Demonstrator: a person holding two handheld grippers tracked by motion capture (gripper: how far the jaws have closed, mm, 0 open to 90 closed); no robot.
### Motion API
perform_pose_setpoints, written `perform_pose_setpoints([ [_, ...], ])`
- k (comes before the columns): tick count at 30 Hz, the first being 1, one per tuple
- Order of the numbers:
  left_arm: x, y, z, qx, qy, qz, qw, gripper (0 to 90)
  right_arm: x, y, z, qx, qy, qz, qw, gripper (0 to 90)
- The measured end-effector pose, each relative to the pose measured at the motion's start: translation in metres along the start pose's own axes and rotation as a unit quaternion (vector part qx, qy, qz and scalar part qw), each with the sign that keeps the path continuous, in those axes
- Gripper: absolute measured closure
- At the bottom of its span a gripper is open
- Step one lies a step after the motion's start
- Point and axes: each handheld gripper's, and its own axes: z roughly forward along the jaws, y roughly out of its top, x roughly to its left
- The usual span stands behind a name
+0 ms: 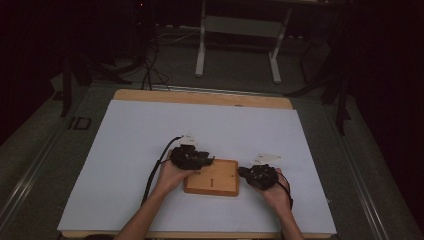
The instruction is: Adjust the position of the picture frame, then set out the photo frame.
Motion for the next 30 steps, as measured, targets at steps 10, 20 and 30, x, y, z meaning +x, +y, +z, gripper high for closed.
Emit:
perform_pose_setpoints([
  [10, -0.003, -0.01, -0.015, -0.002, 0.02, -0.006, 0.9998, 57.6, -0.001, 0.001, 0.001, -0.009, 0.007, 0.0, 0.9999, 81.1],
  [20, -0.007, -0.027, -0.03, -0.001, 0.04, -0.007, 0.9992, 55.3, 0.0, 0.007, 0.004, -0.017, 0.036, -0.026, 0.9989, 78.6],
  [30, -0.017, -0.039, -0.044, 0.003, 0.077, -0.012, 0.9969, 52.7, 0.004, 0.022, 0.009, -0.024, 0.045, -0.035, 0.9981, 78.4],
])
